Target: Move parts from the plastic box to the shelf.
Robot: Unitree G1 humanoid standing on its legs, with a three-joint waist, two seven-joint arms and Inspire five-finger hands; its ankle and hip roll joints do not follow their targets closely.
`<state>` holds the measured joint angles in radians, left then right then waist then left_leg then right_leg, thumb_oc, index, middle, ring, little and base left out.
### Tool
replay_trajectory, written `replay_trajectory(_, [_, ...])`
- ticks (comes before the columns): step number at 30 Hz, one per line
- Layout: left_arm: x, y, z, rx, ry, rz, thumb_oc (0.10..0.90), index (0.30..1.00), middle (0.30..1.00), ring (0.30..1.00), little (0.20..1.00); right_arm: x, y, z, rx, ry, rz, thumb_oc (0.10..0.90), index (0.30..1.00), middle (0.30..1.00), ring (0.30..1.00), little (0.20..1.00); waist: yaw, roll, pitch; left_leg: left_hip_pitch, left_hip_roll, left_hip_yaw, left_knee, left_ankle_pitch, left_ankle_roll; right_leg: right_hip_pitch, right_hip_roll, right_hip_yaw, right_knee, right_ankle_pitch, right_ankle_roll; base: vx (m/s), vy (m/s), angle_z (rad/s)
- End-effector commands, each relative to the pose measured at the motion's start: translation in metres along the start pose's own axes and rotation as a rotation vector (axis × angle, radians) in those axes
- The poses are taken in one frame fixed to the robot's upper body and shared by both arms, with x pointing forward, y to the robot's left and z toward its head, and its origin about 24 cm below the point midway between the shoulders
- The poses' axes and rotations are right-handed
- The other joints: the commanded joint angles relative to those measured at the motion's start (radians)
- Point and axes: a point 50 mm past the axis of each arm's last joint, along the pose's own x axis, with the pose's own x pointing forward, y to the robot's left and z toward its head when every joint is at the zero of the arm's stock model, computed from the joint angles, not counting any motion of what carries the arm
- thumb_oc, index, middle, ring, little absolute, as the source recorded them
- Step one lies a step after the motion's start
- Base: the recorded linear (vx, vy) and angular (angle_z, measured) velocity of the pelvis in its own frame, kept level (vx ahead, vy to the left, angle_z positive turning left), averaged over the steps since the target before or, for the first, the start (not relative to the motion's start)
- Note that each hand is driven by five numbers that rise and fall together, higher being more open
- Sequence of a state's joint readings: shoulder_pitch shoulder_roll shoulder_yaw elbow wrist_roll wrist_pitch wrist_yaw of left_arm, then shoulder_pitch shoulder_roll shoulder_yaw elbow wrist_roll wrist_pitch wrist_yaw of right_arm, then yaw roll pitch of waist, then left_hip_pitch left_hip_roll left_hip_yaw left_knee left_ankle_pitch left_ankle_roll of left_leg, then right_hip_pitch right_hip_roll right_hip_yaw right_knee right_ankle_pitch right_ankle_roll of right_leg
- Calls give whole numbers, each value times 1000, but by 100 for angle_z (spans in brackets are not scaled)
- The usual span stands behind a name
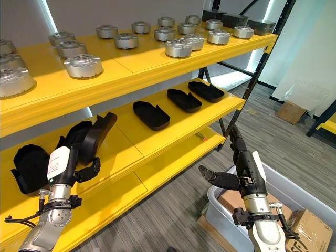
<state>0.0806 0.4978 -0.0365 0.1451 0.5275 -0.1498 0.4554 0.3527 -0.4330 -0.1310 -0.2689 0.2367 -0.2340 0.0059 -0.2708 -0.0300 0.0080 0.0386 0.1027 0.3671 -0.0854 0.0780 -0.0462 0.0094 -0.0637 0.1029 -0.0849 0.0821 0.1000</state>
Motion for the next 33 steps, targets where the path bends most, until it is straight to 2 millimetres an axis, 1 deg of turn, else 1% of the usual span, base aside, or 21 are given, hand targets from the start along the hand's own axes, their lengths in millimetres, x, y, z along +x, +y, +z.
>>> replay_trajectory(1, [55,67,27,57,-193,364,400,300,300,300,300,20,-6,49,-12,-300,-23,900,1000,1000,1000,1000,3,8,-29,101,-36,5,-2,-116,13,4,67,-17,14,-14,11,0,0,0])
replay_trajectory(3, [56,70,24,71,-177,379,400,300,300,300,300,20,-5,49,-12,-299,-21,900,1000,1000,1000,1000,4,7,-30,100,-35,5,-2,-110,11,2,68,-17,14,-11,8,0,0,0])
replay_trajectory(8, [59,78,20,116,-168,404,400,300,300,300,300,20,-6,49,-11,-295,-17,900,1000,1000,1000,1000,4,11,-28,106,-34,2,-2,-117,9,8,68,-21,10,-16,10,8,0,0])
replay_trajectory(11, [64,91,18,146,-155,465,400,300,300,300,300,19,-7,51,-17,-297,-18,900,1000,1000,1000,1000,2,13,-29,102,-33,2,-2,-111,5,5,70,-23,10,-13,6,6,-11,0])
replay_trajectory(12, [65,93,18,153,-156,475,400,300,300,300,300,19,-7,51,-16,-296,-15,900,1000,1000,1000,1000,1,16,-29,105,-33,0,-2,-118,6,8,71,-23,10,-18,8,0,0,0])
replay_trajectory(15, [65,100,16,162,-147,502,400,300,300,300,300,18,-6,50,-10,-295,-14,900,1000,1000,1000,1000,2,16,-29,102,-32,0,-2,-111,3,4,73,-23,9,-14,5,10,0,0])
replay_trajectory(17, [65,101,17,166,-148,510,400,300,300,300,300,18,-7,50,-12,-292,-14,900,1000,1000,1000,1000,1,19,-30,107,-33,-2,-2,-119,4,9,74,-24,9,-20,7,0,0,0])
replay_trajectory(21, [65,105,17,171,-149,527,400,300,300,300,300,18,-8,50,-16,-290,-18,900,1000,1000,1000,1000,0,20,-29,104,-31,-3,-2,-114,2,6,74,-25,8,-16,4,0,0,0])
replay_trajectory(23, [67,105,18,176,-151,529,400,300,300,300,300,17,-8,50,-12,-288,-20,900,1000,1000,1000,1000,-3,25,-29,107,-31,-5,-2,-121,2,9,75,-27,9,-22,5,0,0,0])
replay_trajectory(27, [68,103,18,179,-155,507,400,300,300,300,300,17,-9,49,-13,-284,-17,900,1000,1000,1000,1000,-6,26,-28,102,-30,-4,-2,-114,2,4,74,-26,9,-17,3,0,0,0])
replay_trajectory(29, [68,98,16,185,-147,470,400,300,300,300,300,17,-8,48,-12,-279,-12,900,1000,1000,1000,1000,-8,30,-26,103,-30,-3,-2,-119,2,5,76,-26,9,-22,5,32,2,-1])
replay_trajectory(30, [68,90,12,186,-129,425,400,300,300,300,300,18,-8,48,-11,-275,-9,900,1000,1000,1000,1000,-10,31,-23,102,-30,-1,-2,-119,1,2,76,-25,9,-21,6,33,6,-1])
replay_trajectory(33, [66,79,5,179,-96,365,400,300,300,300,300,18,-8,46,-11,-265,-9,900,1000,1000,1000,1000,-11,34,-19,99,-30,-2,-2,-118,1,-3,76,-22,9,-21,5,0,0,0])
